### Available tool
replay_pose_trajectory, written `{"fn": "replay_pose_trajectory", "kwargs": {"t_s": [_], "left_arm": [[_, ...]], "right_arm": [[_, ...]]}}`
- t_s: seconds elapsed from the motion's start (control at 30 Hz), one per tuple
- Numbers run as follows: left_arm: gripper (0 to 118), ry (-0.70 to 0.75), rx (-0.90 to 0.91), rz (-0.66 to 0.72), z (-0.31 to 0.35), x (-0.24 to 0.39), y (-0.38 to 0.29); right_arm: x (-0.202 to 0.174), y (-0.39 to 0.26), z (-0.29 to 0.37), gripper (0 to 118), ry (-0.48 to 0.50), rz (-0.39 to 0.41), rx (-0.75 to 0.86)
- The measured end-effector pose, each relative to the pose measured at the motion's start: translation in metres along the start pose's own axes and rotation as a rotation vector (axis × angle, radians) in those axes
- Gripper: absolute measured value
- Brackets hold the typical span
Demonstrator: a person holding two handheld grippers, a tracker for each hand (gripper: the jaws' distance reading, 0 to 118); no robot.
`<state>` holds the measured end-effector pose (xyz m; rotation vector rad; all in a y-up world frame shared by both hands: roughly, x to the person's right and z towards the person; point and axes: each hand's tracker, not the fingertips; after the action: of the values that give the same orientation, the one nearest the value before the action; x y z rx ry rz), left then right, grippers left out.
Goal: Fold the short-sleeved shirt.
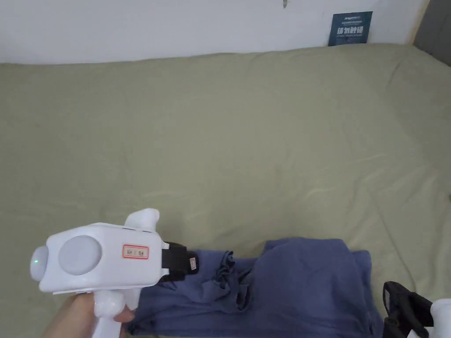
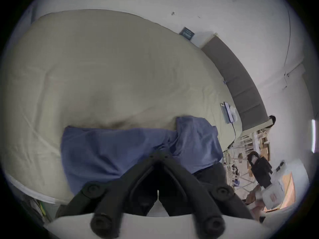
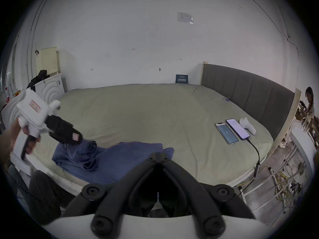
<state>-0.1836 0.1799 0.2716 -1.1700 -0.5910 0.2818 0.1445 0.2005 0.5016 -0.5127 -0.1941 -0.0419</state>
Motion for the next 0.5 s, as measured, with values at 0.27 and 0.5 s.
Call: {"fn": "replay_pose_trajectory", "kwargs": {"t_s": [0.27,0.5], "left_arm": [[0,-0.068,-0.114,0.063,-0.061,-0.018,-0.003],[0,-0.140,-0.173,0.059,-0.132,0.015,-0.026]], "right_arm": [[-0.012,-0.006,-0.005,0,0.033,-0.002,-0.027],[-0.012,0.000,-0.002,0,0.005,-0.013,-0.035]]}}
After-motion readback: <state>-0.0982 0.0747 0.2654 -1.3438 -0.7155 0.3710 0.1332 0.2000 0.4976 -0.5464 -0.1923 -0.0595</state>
